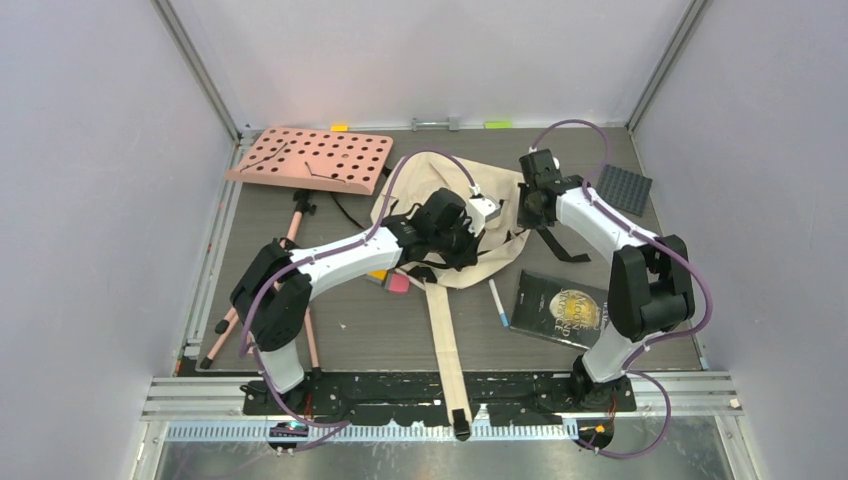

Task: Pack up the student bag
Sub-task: Unzip the student bag at the center of the board.

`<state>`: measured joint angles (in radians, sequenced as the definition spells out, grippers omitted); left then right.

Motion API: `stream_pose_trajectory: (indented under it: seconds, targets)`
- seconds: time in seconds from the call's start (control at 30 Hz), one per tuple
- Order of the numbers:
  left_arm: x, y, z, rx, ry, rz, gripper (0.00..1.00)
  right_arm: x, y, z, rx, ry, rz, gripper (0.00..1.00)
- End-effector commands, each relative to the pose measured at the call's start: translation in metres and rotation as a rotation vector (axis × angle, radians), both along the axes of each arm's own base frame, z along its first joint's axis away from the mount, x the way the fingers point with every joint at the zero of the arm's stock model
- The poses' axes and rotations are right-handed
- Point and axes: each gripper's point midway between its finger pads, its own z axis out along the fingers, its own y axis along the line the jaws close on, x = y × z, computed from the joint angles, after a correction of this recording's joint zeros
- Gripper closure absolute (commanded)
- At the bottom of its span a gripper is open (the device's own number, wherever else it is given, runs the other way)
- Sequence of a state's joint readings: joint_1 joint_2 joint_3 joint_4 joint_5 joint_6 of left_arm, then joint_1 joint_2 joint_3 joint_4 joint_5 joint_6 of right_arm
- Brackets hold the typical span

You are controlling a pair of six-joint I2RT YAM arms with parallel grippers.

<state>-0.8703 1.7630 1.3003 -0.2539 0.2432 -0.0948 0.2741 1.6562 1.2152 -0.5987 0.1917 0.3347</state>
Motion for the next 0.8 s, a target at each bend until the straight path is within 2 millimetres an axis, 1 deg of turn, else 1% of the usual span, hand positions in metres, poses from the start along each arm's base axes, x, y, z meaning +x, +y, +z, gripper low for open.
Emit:
stream_pose_trajectory:
  seconds: [0.0, 0.03, 0.2, 0.4, 0.5, 0.63, 0.7, 0.77]
  targets:
    - [-0.008, 0.012, 0.011, 0.03, 0.006, -0.007, 1.0, 0.036, -0.032, 0.021, -0.09, -0.106, -0.086, 0.99]
    - [-0.008, 0.011, 0.012, 0.027, 0.006, -0.008, 1.0, 0.041, -0.032, 0.023, -0.088, -0.118, -0.094, 0.99]
    - [-0.005, 0.006, 0.023, 0.003, -0.009, -0.006, 1.0, 0.062, -0.039, 0.018, -0.075, -0.129, -0.13, 0.99]
    - [-0.002, 0.001, 0.028, -0.015, -0.015, -0.006, 1.0, 0.084, -0.044, 0.016, -0.075, -0.14, -0.147, 0.99]
    - [0.0, 0.0, 0.031, -0.02, -0.021, -0.002, 1.0, 0.089, -0.044, 0.017, -0.072, -0.144, -0.144, 0.99]
    - [0.004, -0.002, 0.037, -0.02, -0.031, 0.009, 1.0, 0.091, -0.04, 0.026, -0.057, -0.155, -0.119, 0.99]
    - [0.01, -0.003, 0.042, -0.011, -0.056, 0.013, 0.86, 0.09, -0.039, 0.031, -0.059, -0.158, -0.107, 0.99]
    - [0.022, -0.002, 0.052, 0.004, -0.106, 0.027, 0.68, 0.089, -0.041, 0.037, -0.072, -0.159, -0.094, 0.93]
